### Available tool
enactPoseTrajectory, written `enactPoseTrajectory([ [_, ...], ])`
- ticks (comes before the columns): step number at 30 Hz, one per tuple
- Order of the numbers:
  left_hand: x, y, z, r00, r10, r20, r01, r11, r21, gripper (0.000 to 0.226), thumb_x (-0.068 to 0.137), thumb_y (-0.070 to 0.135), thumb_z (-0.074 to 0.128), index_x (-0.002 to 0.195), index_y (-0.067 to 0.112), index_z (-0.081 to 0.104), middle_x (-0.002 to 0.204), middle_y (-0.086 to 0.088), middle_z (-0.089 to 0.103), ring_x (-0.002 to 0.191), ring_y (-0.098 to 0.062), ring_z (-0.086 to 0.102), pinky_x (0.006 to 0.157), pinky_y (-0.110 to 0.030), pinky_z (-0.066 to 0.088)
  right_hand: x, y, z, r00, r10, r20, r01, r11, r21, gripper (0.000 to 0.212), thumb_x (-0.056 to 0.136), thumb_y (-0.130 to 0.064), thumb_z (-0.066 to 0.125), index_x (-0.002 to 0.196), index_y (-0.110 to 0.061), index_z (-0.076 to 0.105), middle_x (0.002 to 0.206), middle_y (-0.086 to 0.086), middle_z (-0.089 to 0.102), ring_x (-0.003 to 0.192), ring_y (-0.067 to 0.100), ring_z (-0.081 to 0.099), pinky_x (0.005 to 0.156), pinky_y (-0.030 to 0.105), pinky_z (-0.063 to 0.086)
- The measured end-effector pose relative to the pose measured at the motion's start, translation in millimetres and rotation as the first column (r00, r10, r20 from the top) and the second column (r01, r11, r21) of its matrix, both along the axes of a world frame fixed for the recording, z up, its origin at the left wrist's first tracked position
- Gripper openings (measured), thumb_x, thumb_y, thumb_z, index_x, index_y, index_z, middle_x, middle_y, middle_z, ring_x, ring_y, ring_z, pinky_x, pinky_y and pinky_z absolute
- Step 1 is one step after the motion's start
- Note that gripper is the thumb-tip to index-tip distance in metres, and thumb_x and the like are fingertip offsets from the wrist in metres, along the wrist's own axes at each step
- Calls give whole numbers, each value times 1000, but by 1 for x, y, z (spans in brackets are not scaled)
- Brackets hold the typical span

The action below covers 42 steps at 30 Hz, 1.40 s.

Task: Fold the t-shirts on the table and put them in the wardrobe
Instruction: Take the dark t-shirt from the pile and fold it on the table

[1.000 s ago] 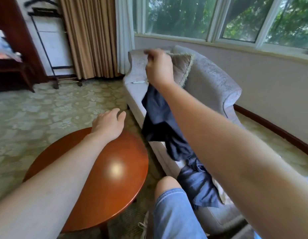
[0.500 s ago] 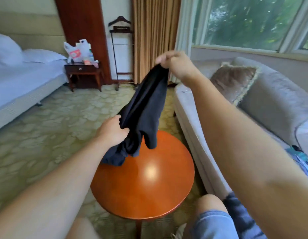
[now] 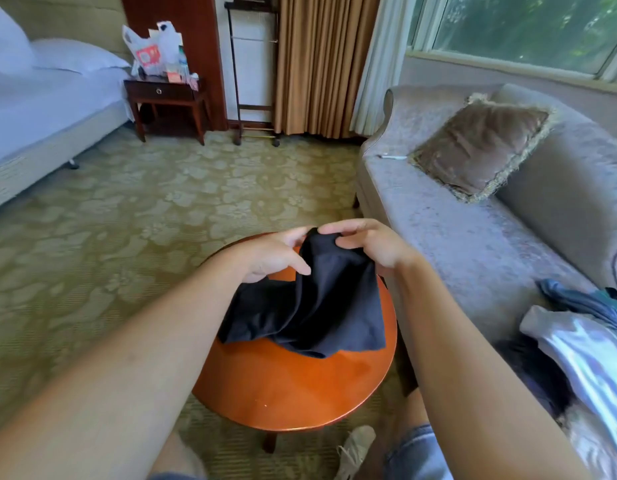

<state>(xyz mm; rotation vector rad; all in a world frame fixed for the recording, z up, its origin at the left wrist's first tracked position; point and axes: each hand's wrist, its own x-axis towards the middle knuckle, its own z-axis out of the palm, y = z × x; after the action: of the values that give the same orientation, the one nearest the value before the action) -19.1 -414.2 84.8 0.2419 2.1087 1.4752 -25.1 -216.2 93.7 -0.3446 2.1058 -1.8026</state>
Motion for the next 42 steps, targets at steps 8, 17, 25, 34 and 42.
enactPoseTrajectory([
  [8, -14, 7, -7, 999, -2, -50, -3, 995, -97, 19, 82, 14, 74, 99, 23, 70, 96, 5, 75, 96, -16, 70, 87, -31, 52, -2, 23, -11, 993, -88, 79, 95, 991, -90, 26, 88, 3, 59, 104, -15, 69, 85, 1, 74, 78, 11, 69, 74, 17, 54],
  [17, -10, -24, 49, 961, 4, -277, -130, 889, -439, 30, 80, 39, 76, 97, 15, 72, 97, 0, 74, 92, -20, 69, 91, -41, 52, -26, 30, 1, 782, -623, -22, 602, 763, -237, 18, 84, -1, 69, 76, -17, 66, 82, -3, 65, 77, 6, 59, 79, 17, 44],
  [25, -3, -35, 103, 574, 312, -757, -622, 768, -154, 27, 83, 34, 74, 69, 15, 63, 69, 0, 58, 84, -26, 59, 65, -32, 36, -1, 21, 68, 922, -366, -126, 318, 902, -291, 14, 88, -22, 69, 77, -13, 70, 76, -1, 70, 73, 11, 65, 70, 24, 51],
  [34, 19, -64, 162, 577, 290, -763, -684, 683, -258, 40, 85, 37, 71, 64, 7, 55, 68, -10, 53, 75, -27, 54, 62, -33, 35, 30, 54, 88, 974, -149, 170, 155, 988, -24, 35, 76, -23, 72, 105, -2, 69, 98, 12, 74, 83, 24, 72, 74, 31, 56],
  [42, 47, -70, 160, 848, 115, -518, -403, 774, -488, 28, 75, 48, 78, 88, 23, 72, 94, 6, 69, 90, -14, 63, 80, -30, 50, 19, 40, 116, 686, -720, -102, 676, 683, -277, 23, 89, -25, 70, 75, -10, 58, 82, 4, 63, 88, 26, 64, 81, 38, 53],
])
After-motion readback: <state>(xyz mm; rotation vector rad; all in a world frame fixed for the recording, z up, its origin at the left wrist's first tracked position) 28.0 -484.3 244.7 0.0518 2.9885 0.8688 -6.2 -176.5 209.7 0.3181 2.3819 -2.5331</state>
